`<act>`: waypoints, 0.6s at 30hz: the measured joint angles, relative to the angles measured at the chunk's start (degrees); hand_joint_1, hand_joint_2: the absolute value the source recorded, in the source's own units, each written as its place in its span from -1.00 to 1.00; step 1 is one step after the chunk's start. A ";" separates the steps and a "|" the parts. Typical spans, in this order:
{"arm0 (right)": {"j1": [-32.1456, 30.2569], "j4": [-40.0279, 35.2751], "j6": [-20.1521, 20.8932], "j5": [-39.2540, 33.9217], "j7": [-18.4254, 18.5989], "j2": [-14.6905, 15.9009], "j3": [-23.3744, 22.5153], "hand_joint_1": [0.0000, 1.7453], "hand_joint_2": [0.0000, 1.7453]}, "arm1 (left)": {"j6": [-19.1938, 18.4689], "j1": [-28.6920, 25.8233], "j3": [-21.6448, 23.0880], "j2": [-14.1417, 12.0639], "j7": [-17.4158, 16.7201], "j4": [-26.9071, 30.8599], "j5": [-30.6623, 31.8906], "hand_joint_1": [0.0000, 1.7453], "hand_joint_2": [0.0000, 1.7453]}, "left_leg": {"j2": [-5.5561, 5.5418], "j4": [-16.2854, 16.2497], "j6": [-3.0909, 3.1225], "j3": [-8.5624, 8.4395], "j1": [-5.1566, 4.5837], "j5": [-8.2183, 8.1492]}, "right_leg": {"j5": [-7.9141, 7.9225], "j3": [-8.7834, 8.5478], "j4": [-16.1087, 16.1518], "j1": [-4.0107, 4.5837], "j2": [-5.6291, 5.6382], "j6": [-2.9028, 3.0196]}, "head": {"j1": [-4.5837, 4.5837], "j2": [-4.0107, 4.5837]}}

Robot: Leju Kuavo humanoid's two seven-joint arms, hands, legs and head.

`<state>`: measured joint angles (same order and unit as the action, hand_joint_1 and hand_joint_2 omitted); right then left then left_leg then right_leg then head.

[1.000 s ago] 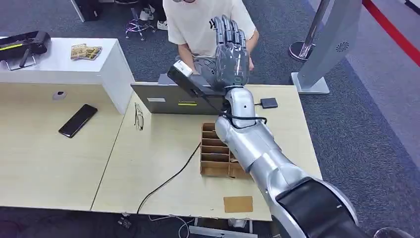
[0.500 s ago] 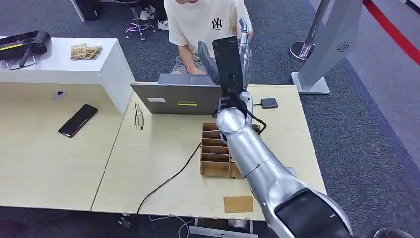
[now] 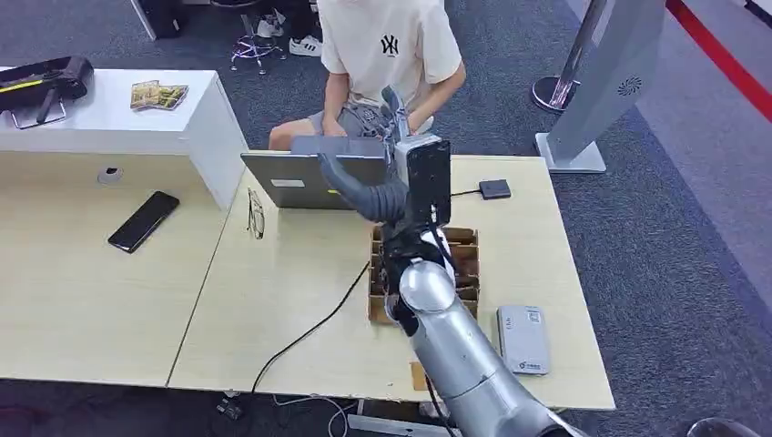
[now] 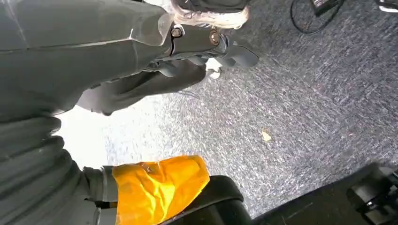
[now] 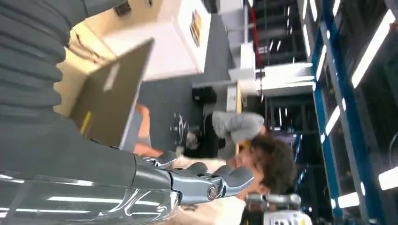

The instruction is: Pass the card to the sensor for recognition and then transmit it.

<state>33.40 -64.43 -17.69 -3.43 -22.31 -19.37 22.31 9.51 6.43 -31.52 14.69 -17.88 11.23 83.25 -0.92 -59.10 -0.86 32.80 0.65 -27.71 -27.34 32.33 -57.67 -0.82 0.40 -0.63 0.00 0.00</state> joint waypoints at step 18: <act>-13.72 -8.92 6.06 -0.96 -2.47 3.50 1.99 -1.00 1.00 | 1.92 -0.36 -3.91 0.00 0.18 0.00 -2.67 -1.00 1.00 | 0.08 0.00 -0.01 -0.02 -0.01 -0.02 | 0.00 0.01 0.01 -0.01 0.03 0.00 | -0.04 0.00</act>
<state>19.68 -73.35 -11.63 -4.39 -24.79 -15.87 24.30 11.43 6.07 -35.43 14.69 -17.70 11.23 80.59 -0.84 -59.10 -0.87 32.78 0.64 -27.73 -27.34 32.34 -57.66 -0.83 0.42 -0.62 -0.04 0.00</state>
